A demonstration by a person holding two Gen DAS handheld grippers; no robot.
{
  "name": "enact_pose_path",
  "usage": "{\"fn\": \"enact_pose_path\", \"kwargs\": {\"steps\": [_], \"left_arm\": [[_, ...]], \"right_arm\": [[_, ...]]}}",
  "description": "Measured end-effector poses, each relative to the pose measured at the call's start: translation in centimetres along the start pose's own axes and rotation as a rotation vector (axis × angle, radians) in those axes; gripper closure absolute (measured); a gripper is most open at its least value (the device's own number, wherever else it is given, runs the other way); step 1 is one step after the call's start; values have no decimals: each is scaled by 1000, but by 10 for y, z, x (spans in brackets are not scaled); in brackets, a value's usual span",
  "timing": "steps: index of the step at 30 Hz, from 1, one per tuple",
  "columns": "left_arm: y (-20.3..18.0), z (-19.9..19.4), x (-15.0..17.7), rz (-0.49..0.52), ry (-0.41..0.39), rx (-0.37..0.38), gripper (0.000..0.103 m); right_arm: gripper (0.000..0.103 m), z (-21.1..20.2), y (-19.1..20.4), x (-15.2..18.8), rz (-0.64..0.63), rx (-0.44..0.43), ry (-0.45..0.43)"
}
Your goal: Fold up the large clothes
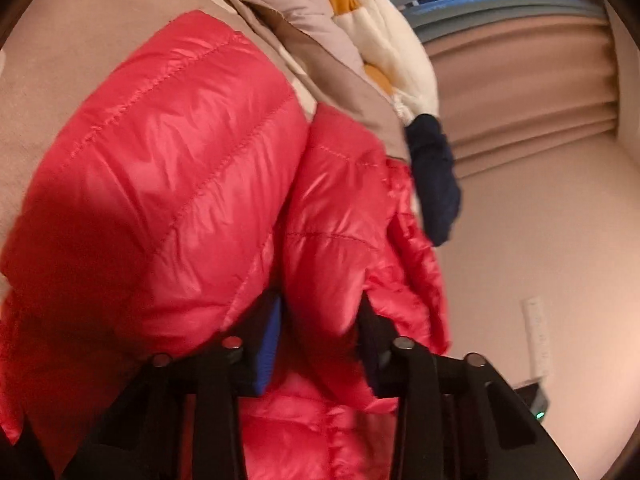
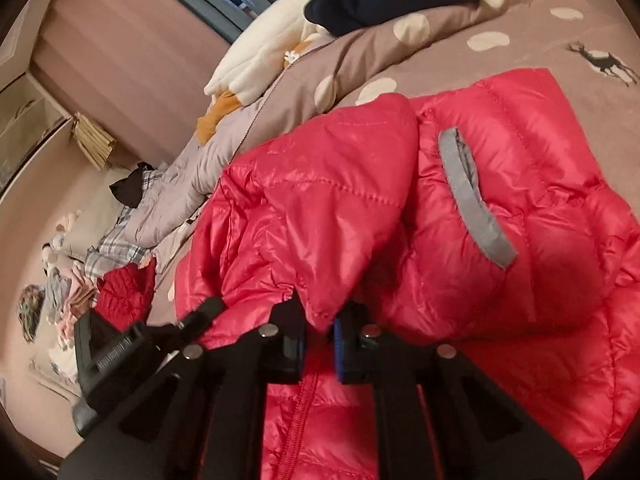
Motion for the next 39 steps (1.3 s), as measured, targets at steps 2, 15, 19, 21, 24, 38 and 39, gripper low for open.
{"fn": "enact_pose_path", "kwargs": {"steps": [2, 15, 19, 21, 24, 38, 39], "left_arm": [[-9, -7, 5, 55, -3, 3, 75], [-42, -60, 81, 675, -123, -268, 77], [-10, -38, 91, 659, -68, -359, 77], [-8, -44, 91, 682, -92, -364, 77], [-9, -45, 88, 686, -93, -370, 77], [-61, -86, 26, 777, -420, -400, 58], [-47, -73, 25, 825, -393, -465, 58]], "right_arm": [[94, -11, 6, -2, -64, 13, -29], [95, -88, -18, 4, -272, 120, -113], [95, -78, -46, 19, -239, 179, -53], [92, -75, -52, 20, -221, 187, -44], [91, -81, -37, 4, -248, 167, -109], [60, -47, 11, -25, -283, 69, -188], [61, -38, 0, -17, -293, 112, -155]]}}
Point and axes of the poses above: each gripper's, at about its wrist camera, not at the fingertips, and z roughly the way its jaws point, y to its left, x to its underside, the point moved 10 cm from there along z, roughly the way its jaws point, and after that the axes turned 15 degrees about -y, right-handed, at the moved point
